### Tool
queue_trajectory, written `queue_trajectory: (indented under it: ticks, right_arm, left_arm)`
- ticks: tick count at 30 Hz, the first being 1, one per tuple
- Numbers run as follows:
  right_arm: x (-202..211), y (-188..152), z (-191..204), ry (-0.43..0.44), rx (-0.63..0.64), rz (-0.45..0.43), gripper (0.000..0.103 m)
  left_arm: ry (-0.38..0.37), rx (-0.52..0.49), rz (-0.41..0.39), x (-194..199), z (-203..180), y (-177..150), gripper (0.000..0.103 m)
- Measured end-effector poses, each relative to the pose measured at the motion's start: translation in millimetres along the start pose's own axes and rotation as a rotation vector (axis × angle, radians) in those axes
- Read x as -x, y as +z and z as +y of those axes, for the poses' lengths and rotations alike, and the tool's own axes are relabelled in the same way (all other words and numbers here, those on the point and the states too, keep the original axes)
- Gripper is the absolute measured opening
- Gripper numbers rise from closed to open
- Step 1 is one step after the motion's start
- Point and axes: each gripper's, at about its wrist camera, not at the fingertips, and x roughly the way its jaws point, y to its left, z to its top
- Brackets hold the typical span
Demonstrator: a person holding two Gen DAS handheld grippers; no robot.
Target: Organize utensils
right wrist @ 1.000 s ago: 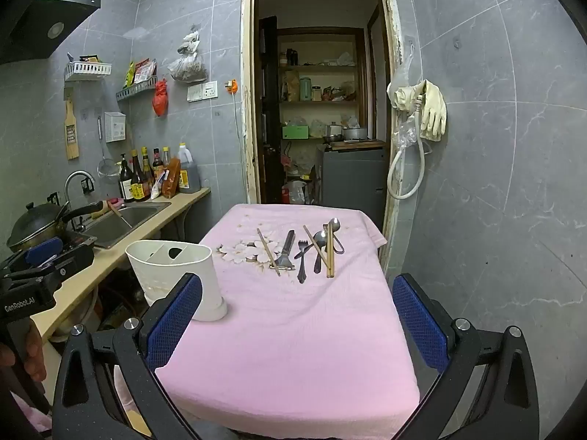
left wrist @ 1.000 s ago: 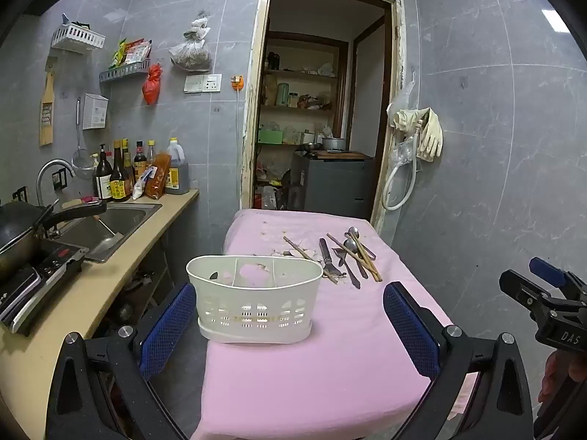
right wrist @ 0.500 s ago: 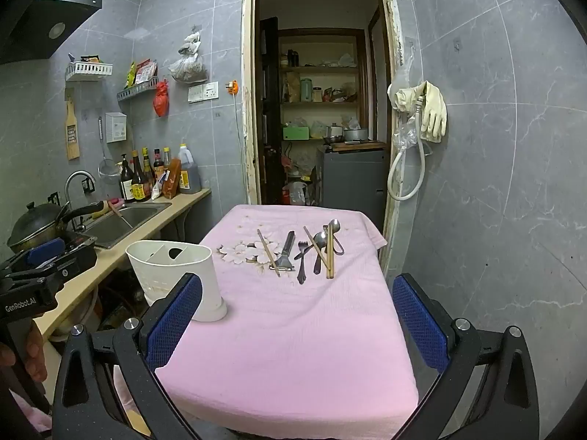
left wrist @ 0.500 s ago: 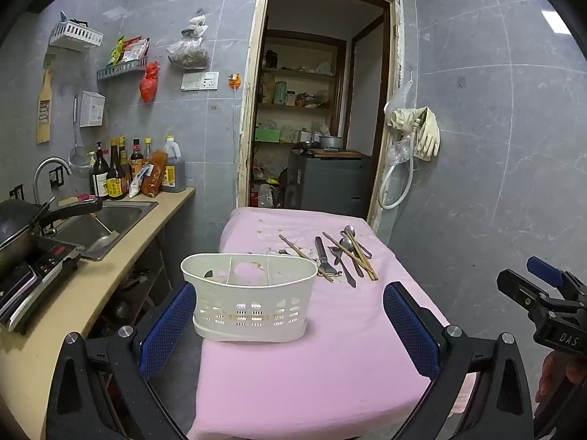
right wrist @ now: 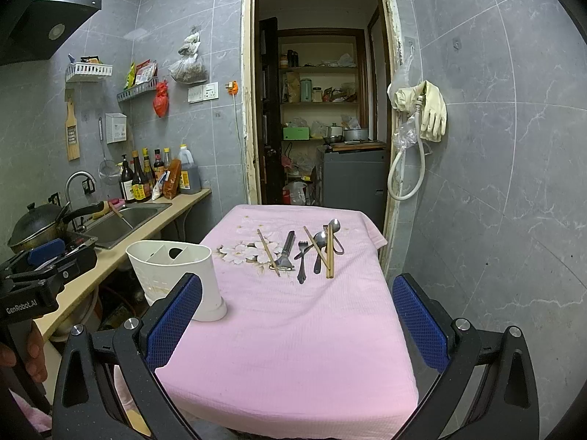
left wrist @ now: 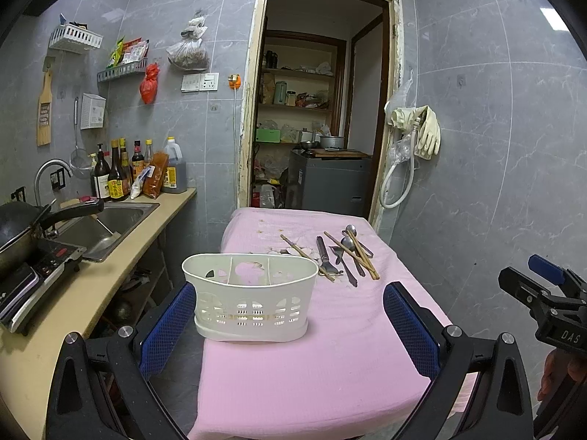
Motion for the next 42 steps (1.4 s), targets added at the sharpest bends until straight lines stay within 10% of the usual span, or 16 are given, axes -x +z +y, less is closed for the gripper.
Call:
queue_trajectory:
  ticks: [42]
  right_arm:
    - [0.3, 0.9, 0.4, -0.003, -0.002, 0.001, 0.102]
  left_arm:
    - [0.002, -0.021, -0.001, 2.0, -6.9, -2.3, 0.103]
